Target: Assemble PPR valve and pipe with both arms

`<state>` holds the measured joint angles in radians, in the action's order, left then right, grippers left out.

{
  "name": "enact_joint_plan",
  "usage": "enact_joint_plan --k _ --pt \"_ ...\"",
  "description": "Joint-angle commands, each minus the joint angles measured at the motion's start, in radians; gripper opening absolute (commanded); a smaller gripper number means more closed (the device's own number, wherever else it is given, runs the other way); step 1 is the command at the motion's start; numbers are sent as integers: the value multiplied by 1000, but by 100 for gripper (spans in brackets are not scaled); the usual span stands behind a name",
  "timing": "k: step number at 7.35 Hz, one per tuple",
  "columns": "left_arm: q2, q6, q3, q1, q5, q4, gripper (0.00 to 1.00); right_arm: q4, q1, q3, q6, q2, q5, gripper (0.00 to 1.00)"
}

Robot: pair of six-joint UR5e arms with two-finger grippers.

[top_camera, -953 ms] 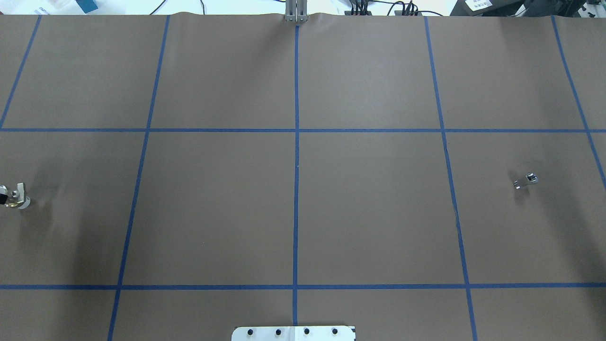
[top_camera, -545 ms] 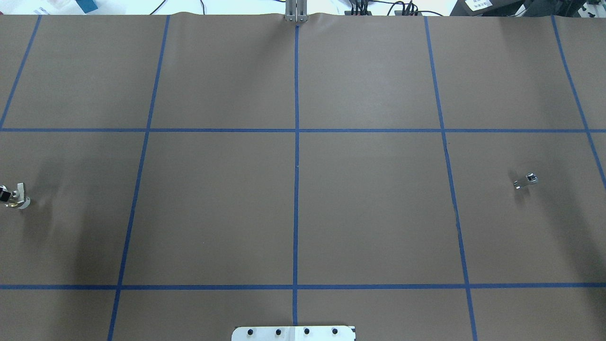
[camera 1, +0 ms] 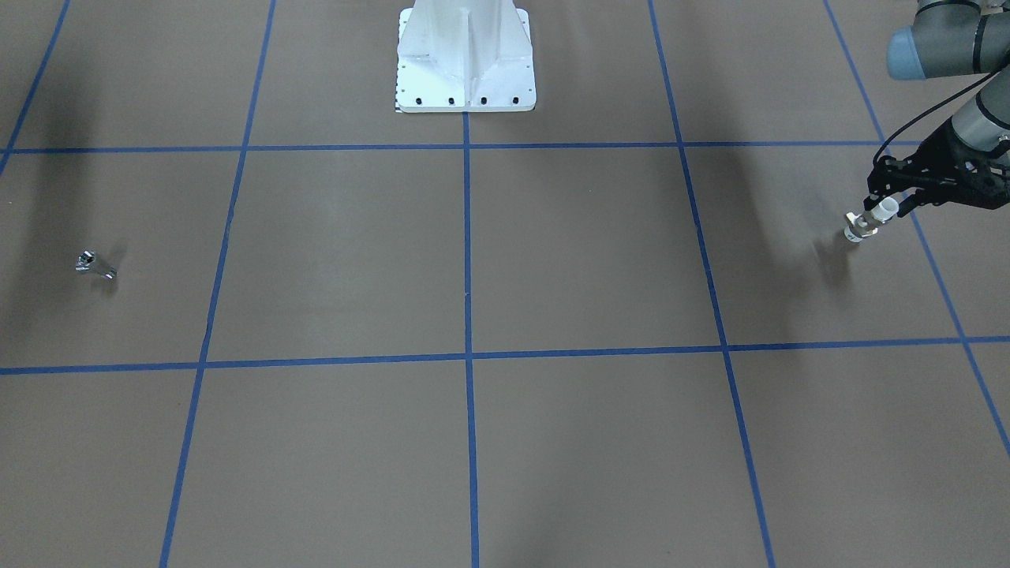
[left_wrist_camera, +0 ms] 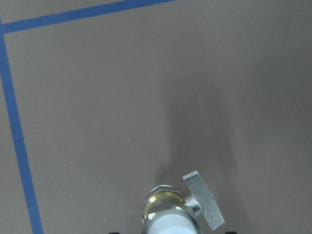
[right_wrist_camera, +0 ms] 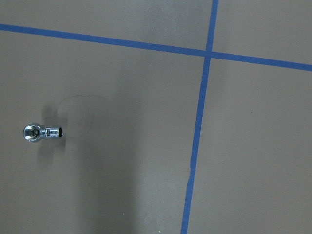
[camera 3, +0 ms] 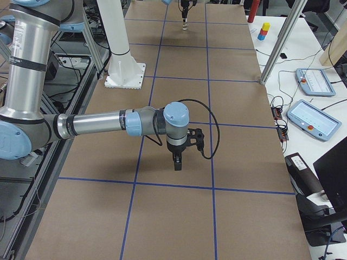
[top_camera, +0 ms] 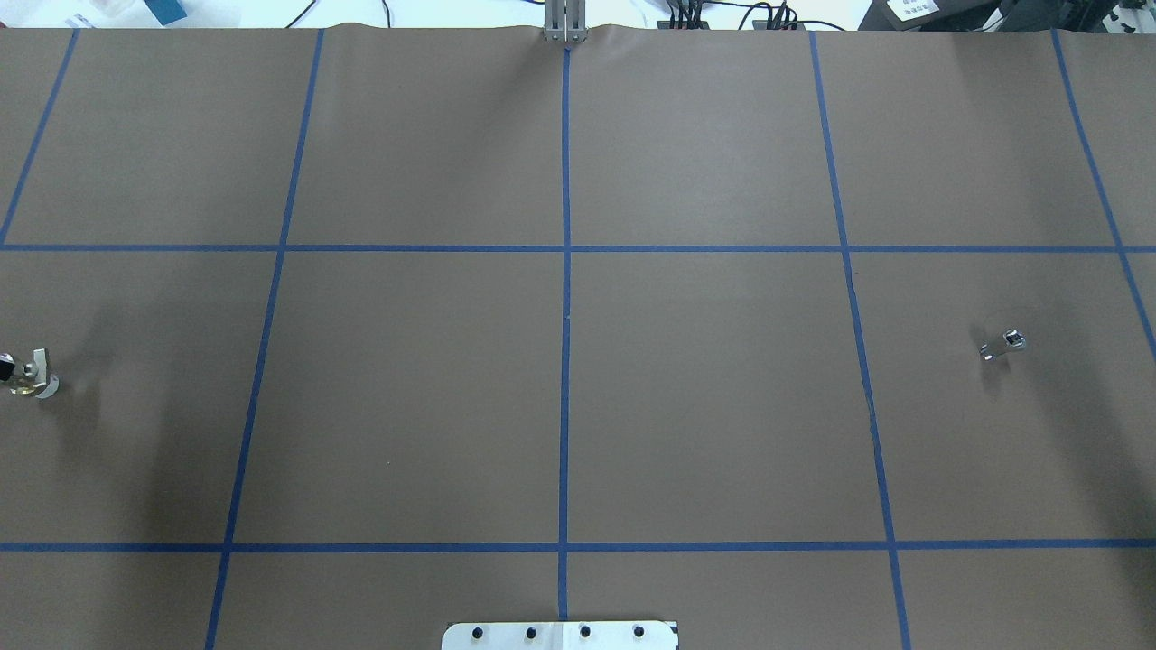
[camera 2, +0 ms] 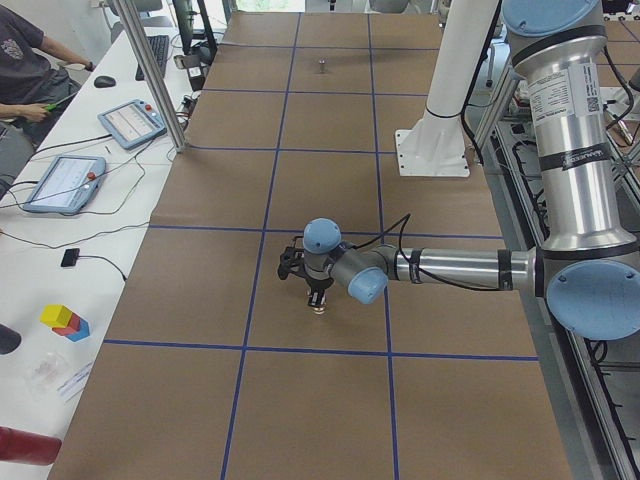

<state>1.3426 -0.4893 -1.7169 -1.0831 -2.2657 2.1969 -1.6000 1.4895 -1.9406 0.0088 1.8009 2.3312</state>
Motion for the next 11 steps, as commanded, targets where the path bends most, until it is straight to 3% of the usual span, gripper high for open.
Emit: enact_joint_plan --k 1,3,4,6,7,9,11 --pt "9 -3 -32 -1 -2 -3 0 2 0 0 0 0 0 100" --pt "32 -24 -96 -6 -8 -29 0 2 0 -1 0 -2 0 100" --pt "96 -128 -159 -3 -2 -119 0 20 0 0 0 -2 0 100" --pt "336 -291 -185 47 0 -283 0 23 0 0 0 0 0 100" --pt "513 -381 -185 116 5 -468 0 28 -5 2 0 -2 0 100" --pt "811 -558 -176 330 183 -761 0 28 -6 0 0 -2 0 100" --pt "1008 -650 -33 406 233 -796 0 28 -8 0 0 -2 0 100"
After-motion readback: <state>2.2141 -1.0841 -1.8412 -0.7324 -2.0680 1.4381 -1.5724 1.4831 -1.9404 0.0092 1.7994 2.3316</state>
